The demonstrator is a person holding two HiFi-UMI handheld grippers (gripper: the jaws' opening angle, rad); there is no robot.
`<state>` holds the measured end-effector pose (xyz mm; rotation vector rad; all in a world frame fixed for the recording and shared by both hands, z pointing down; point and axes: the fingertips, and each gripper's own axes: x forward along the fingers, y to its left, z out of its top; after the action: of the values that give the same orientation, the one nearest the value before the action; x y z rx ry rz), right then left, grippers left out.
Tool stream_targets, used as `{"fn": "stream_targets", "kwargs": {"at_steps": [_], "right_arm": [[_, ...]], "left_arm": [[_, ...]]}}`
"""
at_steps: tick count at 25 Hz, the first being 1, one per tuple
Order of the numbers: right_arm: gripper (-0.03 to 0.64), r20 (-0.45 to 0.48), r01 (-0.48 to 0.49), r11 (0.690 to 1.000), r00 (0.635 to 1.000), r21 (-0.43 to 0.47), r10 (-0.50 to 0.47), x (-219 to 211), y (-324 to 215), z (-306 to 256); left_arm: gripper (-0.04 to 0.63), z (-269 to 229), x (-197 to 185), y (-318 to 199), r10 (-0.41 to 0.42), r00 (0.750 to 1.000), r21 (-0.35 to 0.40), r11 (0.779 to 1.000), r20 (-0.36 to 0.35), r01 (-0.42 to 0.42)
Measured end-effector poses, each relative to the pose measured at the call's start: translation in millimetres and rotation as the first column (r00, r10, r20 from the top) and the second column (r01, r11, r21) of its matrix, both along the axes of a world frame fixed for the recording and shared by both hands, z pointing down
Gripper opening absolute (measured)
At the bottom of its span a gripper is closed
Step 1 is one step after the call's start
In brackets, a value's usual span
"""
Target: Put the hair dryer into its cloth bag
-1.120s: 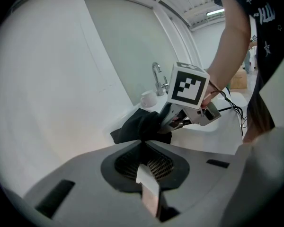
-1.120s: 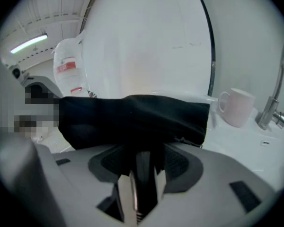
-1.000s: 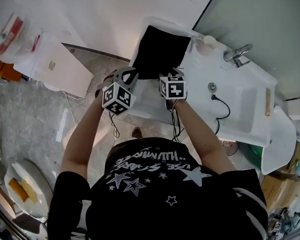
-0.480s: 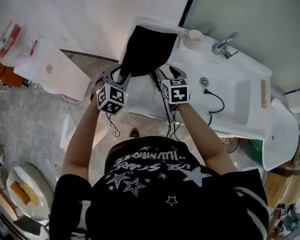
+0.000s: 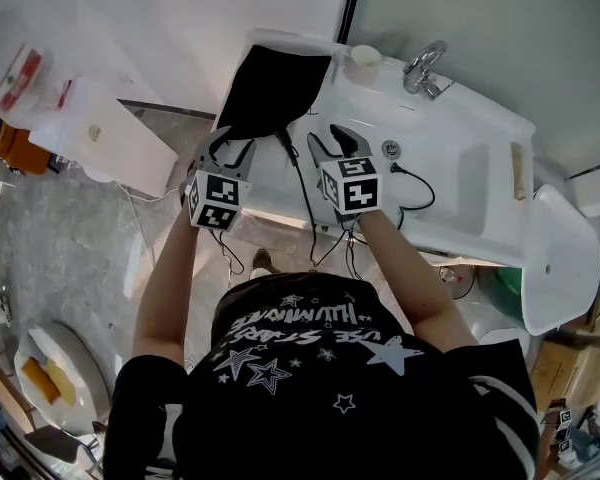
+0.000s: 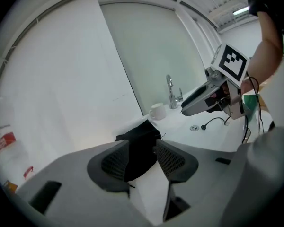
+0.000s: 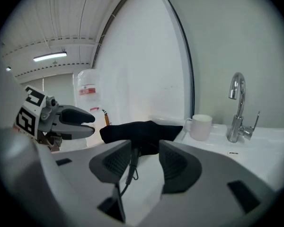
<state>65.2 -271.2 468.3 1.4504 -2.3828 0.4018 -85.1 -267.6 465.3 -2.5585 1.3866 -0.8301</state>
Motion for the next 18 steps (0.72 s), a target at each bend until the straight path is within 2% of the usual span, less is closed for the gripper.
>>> {"fn": "stream_targets", "kwargs": {"at_steps": [4,11,14,18], "right_arm": [[0.161,-0.025,0.029,0.999,0.999,0.03,-0.028,21.9,20.7,-3.0],[0.126,-0.005,0.041,0.999,0.999,0.036,-0.041,59.2,45.8,2.8],[0.098,-0.003,0.025,0.999,1.0,0.037,-0.025,72.8,53.2,5.5],[0.024,-0.005,0.002,1.0,1.0,0.025,-0.002,87.5,61.2,11.7]], "left_arm": [[0.181,-5.8,14.3,20.6,-0.066,0.994,-0.024,0.998,-0.09,0.065],[0.128,-29.3,41.4,58.7,-0.108,0.979,0.01,0.994,-0.174,0.112],[0.071,-24.8,44.5,67.1,-0.148,0.966,-0.005,0.989,-0.214,0.15],[0.011,-11.4,44.2,72.3,-0.201,0.948,-0.043,0.98,-0.247,0.197]]}}
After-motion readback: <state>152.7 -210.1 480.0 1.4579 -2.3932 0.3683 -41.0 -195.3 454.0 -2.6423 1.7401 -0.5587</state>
